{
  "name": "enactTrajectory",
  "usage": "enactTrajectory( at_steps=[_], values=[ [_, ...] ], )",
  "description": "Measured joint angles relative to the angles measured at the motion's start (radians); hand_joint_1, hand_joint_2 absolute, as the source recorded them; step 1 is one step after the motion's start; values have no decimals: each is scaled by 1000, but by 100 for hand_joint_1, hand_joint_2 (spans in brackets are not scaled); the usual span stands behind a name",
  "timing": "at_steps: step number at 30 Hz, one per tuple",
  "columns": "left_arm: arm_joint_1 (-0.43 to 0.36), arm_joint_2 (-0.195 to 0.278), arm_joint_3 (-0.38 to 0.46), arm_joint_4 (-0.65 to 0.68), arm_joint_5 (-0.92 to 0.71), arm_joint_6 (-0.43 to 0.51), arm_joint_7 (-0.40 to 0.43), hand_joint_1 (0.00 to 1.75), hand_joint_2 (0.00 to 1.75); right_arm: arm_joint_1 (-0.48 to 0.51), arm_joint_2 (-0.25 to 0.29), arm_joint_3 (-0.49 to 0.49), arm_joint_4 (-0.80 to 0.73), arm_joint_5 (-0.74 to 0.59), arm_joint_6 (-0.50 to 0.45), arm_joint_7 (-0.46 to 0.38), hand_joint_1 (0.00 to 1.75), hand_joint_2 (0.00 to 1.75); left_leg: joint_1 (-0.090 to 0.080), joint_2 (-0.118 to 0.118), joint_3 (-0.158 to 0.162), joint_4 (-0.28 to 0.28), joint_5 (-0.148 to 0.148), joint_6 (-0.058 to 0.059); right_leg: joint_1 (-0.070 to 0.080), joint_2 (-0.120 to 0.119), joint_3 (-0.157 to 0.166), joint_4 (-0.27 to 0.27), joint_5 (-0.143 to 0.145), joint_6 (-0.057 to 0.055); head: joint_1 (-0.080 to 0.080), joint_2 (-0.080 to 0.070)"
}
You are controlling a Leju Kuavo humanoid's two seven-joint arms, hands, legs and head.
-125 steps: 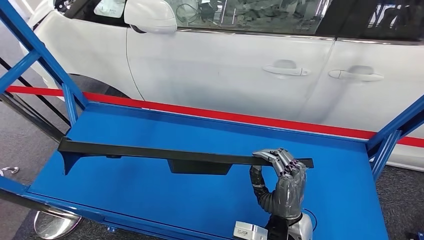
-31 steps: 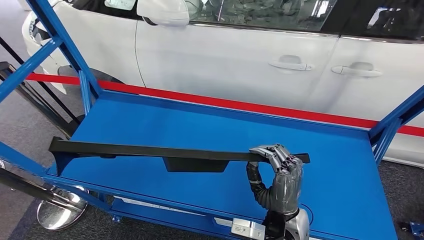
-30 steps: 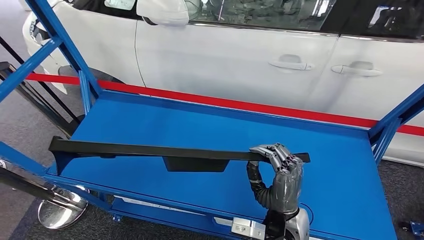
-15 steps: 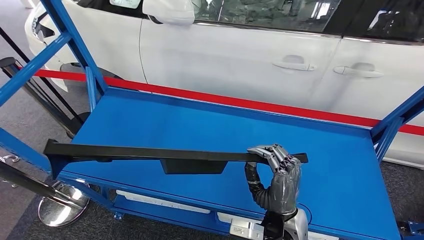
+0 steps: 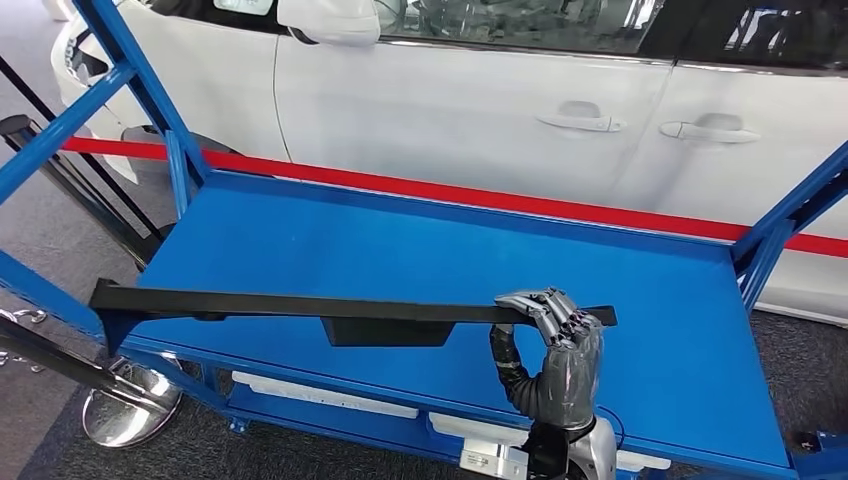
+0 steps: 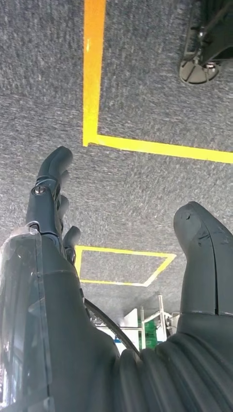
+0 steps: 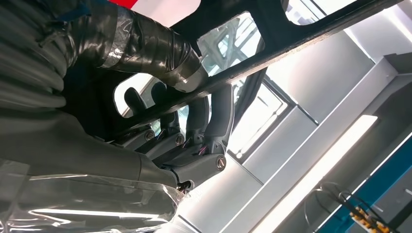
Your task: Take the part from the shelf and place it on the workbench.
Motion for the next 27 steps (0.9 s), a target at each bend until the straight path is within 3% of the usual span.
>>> enactTrajectory(
  at_steps=[2, 4, 5, 6, 7, 9, 11, 15, 17, 19, 20, 21, 22, 23, 25, 27],
  values=[
    [0, 0, 0, 0, 0, 1, 0, 0, 175, 0, 0, 0, 0, 0, 0, -1, 175, 175, 3, 0, -31, 76, -55, -9, -4, -3, -3, -5, 7, -10, 0, 0],
    [1, 0, 0, 0, 0, 1, 0, 0, 175, 0, 0, 0, 0, 0, 0, -2, 175, 175, 6, 0, -81, 203, -123, -16, -3, -5, -11, -2, 10, -15, 0, 0],
    [2, 0, 0, 0, 0, 1, 0, 0, 175, 0, 0, 0, 1, 0, 0, -3, 175, 175, 7, 0, -97, 247, -138, -18, -2, -6, -15, 1, 11, -15, 0, 0],
    [2, 0, 0, 0, 0, 1, 0, 0, 175, 0, 0, 0, 2, 0, 0, -3, 175, 175, 7, 0, -95, 256, -134, -20, -2, -6, -18, 5, 11, -15, 0, 0],
    [3, 0, 0, 0, 0, 1, 0, 0, 175, 0, 0, 0, 2, 0, 0, -3, 175, 175, 7, 0, -74, 222, -111, -20, -2, -6, -21, 9, 11, -14, 0, 0],
    [2, 2, 0, 0, 0, 1, 0, 0, 175, 0, 0, 0, 2, -1, 0, -3, 175, 175, 6, 0, 1, 88, -56, -15, -1, -6, -25, 18, 10, -11, 0, 0],
    [0, 2, 0, 0, 0, 1, 0, 0, 175, 0, 0, 0, 2, -1, 0, -3, 175, 175, 2, 0, 42, 3, -33, -4, 2, -5, -29, 23, 10, -2, 0, 0],
    [0, 2, 0, 0, 0, 1, 0, 0, 175, 0, 0, 0, 2, -1, 0, -4, 175, 175, 3, 0, 39, -14, -19, 21, 3, -3, -36, 27, 10, 20, 0, 0],
    [0, 2, 0, 0, 0, 1, 0, 0, 175, 0, 0, 0, 2, -1, 0, -4, 175, 175, 7, 2, 36, -22, -7, 35, 1, -1, -64, 88, -37, 30, 0, 0],
    [-1, 2, 0, 0, 0, 1, 0, 0, 175, 0, 0, 0, 3, -1, 0, -4, 175, 175, 6, 2, 29, -22, -2, 41, -2, 0, -110, 198, -101, 36, 0, 0],
    [-1, 2, 0, 0, 0, 1, 0, 0, 175, 0, 0, 0, 4, -1, 0, -4, 175, 175, 5, 2, 26, -22, -1, 42, -3, 0, -129, 246, -121, 38, 0, 0],
    [0, 2, 0, 0, 0, 1, 0, 0, 175, 0, 0, 0, 5, -1, 0, -4, 175, 175, 4, 2, 23, -20, 1, 41, -4, 0, -134, 266, -122, 39, 0, 0],
    [0, 2, 0, 0, 0, 1, 0, 0, 175, 0, 0, 0, 6, -1, 0, -4, 175, 175, 4, 2, 21, -19, 2, 40, -4, 0, -122, 253, -106, 39, 0, 0],
    [0, 2, 0, 0, 0, 1, 0, 0, 175, 0, 0, 0, 8, -1, 0, -4, 175, 175, 4, 1, 20, -17, 2, 39, -4, 0, -93, 206, -76, 37, 0, 0],
    [0, 1, 0, 0, -2, 2, 0, 0, 175, -1, 0, 0, 8, -1, 0, -3, 175, 175, 2, 1, 18, -14, 3, 33, -1, 0, -24, 77, -25, 27, 0, 0],
    [-1, 0, 0, 0, -4, 2, 0, 0, 175, -2, 0, 0, 8, -1, 0, -2, 175, 175, -1, 0, 13, -12, 6, 22, 3, 1, 2, 15, -12, 17, 0, 0]
  ],
)
